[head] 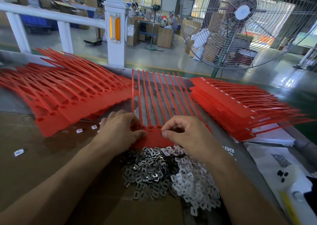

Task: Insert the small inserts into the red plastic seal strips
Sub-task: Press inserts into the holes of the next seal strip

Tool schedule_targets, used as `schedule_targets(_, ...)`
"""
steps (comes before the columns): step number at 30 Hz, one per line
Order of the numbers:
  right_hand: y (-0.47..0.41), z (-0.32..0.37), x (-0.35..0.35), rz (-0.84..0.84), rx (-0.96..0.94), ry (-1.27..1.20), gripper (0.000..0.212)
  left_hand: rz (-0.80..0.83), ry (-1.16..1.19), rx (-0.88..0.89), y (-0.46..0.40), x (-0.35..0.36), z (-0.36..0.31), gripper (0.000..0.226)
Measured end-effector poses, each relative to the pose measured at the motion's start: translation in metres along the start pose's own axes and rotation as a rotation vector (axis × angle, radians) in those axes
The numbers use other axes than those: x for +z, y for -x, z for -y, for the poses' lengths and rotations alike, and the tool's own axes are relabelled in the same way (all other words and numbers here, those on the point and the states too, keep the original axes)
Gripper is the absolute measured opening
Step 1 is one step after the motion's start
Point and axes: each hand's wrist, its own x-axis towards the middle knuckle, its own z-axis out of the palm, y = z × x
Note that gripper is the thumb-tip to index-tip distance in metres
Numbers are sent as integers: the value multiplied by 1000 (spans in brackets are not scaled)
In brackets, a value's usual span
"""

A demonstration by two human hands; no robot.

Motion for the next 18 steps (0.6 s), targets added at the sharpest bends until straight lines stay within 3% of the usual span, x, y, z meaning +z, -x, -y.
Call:
schedule_targets(9,-4,-24,-28,-271,263,-2,14,6,5,7,0,0,1,31)
schedule_targets(18,-18,-40,-27,-284,238,217,17,4,18,-4,1,-2,-1,28)
